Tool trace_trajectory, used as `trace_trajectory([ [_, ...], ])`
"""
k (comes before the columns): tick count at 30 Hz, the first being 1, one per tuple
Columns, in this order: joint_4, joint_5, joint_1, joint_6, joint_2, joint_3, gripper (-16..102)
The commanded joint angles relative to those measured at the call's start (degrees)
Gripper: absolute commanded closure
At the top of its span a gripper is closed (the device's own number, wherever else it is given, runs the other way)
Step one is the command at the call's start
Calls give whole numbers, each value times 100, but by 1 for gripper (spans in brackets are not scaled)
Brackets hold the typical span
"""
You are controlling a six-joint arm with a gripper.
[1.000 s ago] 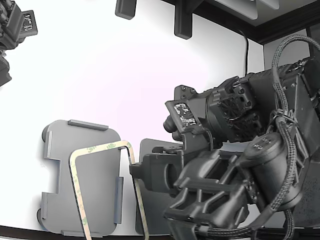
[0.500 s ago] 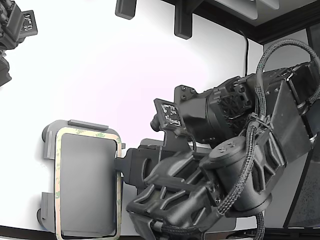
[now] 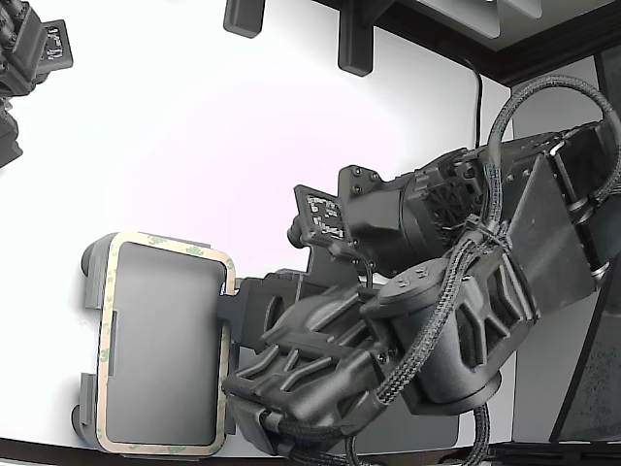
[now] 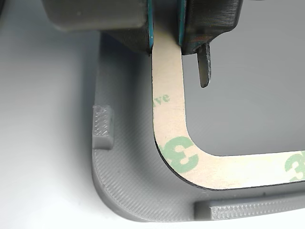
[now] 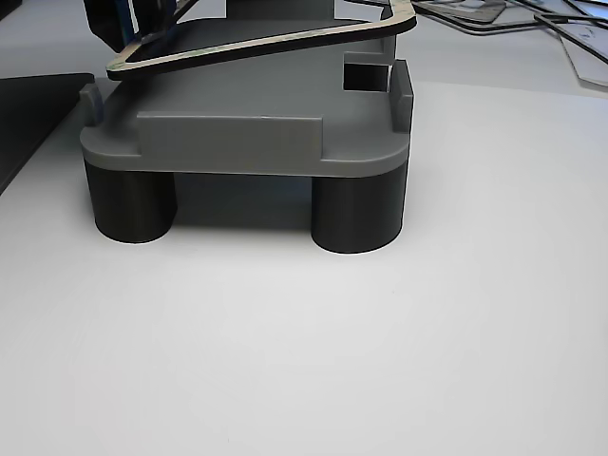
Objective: Move top rectangular frame to the holder.
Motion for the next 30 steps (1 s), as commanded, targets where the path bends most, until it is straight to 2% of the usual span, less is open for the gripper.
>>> trace_trajectory([
  [1, 26, -44, -88, 26, 114, -79, 96],
  [20, -448, -114, -97, 9, 176, 431, 96],
  [26, -554, -132, -97, -26, 264, 571, 87],
  [28, -545, -141, -97, -53, 290, 571, 76],
  [30, -483, -149, -97, -70, 290, 527, 71],
])
